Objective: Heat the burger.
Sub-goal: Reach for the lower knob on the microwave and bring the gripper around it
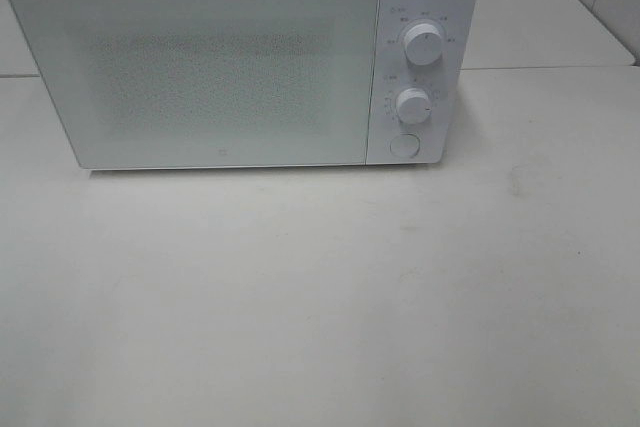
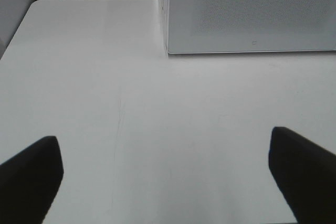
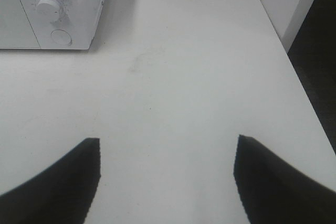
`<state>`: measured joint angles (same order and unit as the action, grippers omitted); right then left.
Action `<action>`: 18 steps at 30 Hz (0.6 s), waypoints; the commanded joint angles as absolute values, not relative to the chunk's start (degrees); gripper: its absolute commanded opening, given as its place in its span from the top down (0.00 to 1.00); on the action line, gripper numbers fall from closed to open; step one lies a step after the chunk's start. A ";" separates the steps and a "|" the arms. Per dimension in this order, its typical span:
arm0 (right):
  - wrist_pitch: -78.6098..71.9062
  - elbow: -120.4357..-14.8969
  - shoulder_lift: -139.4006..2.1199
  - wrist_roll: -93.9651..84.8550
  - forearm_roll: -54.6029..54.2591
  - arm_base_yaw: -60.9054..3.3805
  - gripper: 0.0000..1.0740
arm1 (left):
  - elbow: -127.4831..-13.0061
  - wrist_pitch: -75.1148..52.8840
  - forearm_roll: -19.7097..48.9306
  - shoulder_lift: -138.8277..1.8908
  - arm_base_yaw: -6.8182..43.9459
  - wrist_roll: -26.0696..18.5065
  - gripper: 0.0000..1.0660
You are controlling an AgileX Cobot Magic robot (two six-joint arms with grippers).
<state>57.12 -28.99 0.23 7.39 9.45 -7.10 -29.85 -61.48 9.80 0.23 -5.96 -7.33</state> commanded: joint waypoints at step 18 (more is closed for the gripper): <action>57.01 -28.76 1.49 6.93 9.45 -6.70 0.35 | -29.68 -61.59 10.60 1.66 -5.56 -6.82 0.06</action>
<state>57.12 -28.99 0.23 7.39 9.45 -7.10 -29.85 -61.48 9.85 0.23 -5.96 -7.33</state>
